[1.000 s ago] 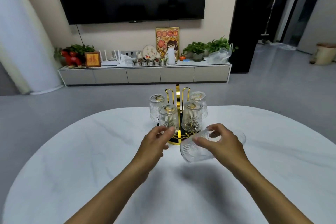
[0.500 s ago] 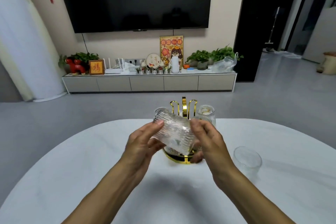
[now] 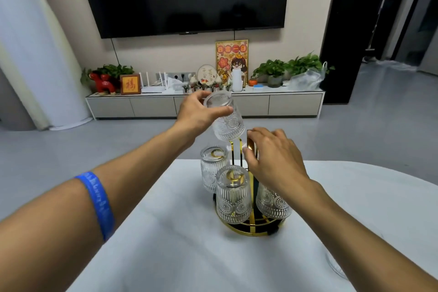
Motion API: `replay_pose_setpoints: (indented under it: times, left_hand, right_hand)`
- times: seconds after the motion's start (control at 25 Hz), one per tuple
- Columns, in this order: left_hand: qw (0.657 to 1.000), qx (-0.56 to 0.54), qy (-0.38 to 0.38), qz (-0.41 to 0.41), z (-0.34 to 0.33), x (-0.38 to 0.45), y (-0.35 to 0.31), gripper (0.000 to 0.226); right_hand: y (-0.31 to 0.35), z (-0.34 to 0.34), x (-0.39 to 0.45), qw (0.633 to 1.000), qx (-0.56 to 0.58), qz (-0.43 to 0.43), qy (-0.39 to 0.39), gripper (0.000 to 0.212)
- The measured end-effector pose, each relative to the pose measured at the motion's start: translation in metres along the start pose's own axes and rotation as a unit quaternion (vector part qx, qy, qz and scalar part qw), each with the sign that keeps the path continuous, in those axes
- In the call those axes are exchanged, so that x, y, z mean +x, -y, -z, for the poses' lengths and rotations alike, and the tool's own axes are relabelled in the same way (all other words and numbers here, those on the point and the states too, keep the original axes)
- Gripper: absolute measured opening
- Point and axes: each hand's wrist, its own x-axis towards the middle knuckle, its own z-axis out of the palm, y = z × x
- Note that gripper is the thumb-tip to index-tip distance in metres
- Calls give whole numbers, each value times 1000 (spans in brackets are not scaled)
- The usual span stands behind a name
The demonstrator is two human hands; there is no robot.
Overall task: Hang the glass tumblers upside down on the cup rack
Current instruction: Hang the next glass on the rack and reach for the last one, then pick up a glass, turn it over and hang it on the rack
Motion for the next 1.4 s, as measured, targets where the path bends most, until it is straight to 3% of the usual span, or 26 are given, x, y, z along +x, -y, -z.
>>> replay_pose_setpoints:
  times: [0.44, 0.64, 0.8, 0.88, 1.0, 1.08, 1.12, 1.24, 1.28, 1.4]
  left_hand:
    - [985, 159, 31, 65, -55, 13, 40, 74]
    - [963, 245, 47, 99, -67, 11, 54, 79]
    - [948, 283, 84, 122, -64, 12, 46, 62]
    - [938, 305, 109, 126, -60, 10, 39, 69]
    - [958, 247, 100, 108, -49, -6, 25, 80]
    - [984, 169, 44, 43, -39, -32, 9, 70]
    - [991, 132, 24, 8, -34, -53, 0, 64]
    - [997, 37, 26, -55, -23, -128, -12, 52]
    - [997, 16, 40, -56, -23, -152, -14, 51]
    - [996, 1, 87, -37, -41, -202, -15, 51]
  right_hand:
    - [-2, -3, -7, 1000, 26, 5, 1, 43]
    - [-1, -4, -9, 1000, 13, 2, 6, 41]
    - [0, -5, -8, 1000, 3, -4, 4, 41]
    - [1, -5, -8, 1000, -4, -2, 4, 40]
    - [-1, 1, -6, 999, 4, 4, 44, 46]
    - [-12, 12, -17, 996, 68, 3, 56, 50]
    - [-22, 19, -33, 994, 108, -8, 26, 49]
    - [-61, 26, -118, 961, 192, -143, -141, 51]
    - [-75, 25, -149, 945, 201, -202, -159, 58]
    - [-108, 8, -202, 924, 230, -296, -74, 85]
